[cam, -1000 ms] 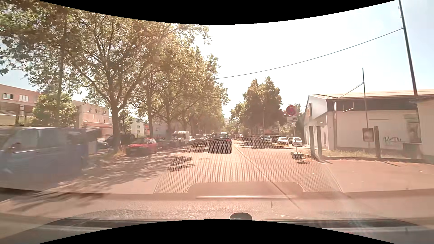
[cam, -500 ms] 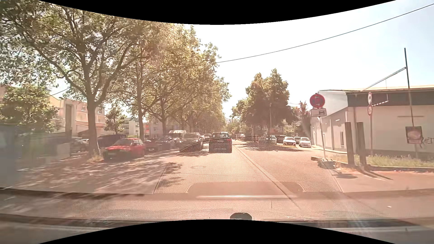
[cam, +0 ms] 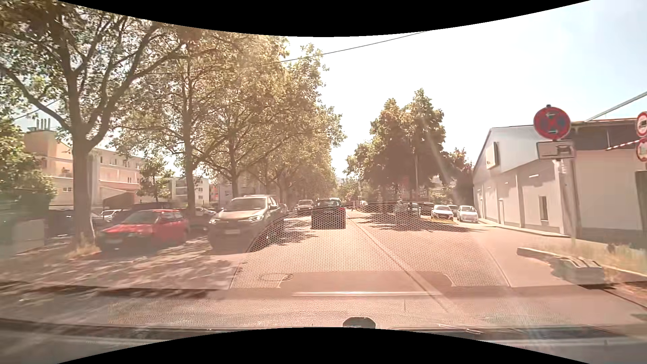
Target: Follow the waypoints while adhering to traffic rules and regulations
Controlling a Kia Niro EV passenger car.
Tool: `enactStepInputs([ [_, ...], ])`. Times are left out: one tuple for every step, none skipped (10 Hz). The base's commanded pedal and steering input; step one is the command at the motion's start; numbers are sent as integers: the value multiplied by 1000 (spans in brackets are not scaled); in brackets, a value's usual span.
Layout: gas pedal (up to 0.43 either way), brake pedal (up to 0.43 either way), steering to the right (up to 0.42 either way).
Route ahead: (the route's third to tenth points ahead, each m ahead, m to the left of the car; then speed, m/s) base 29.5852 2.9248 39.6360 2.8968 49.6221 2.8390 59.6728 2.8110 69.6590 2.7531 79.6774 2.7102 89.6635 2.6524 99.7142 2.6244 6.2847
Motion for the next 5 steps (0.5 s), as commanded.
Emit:
enactStepInputs([
  [47,0,5],
  [47,0,5],
  [47,0,1],
  [47,0,-2],
  [47,0,-3],
])
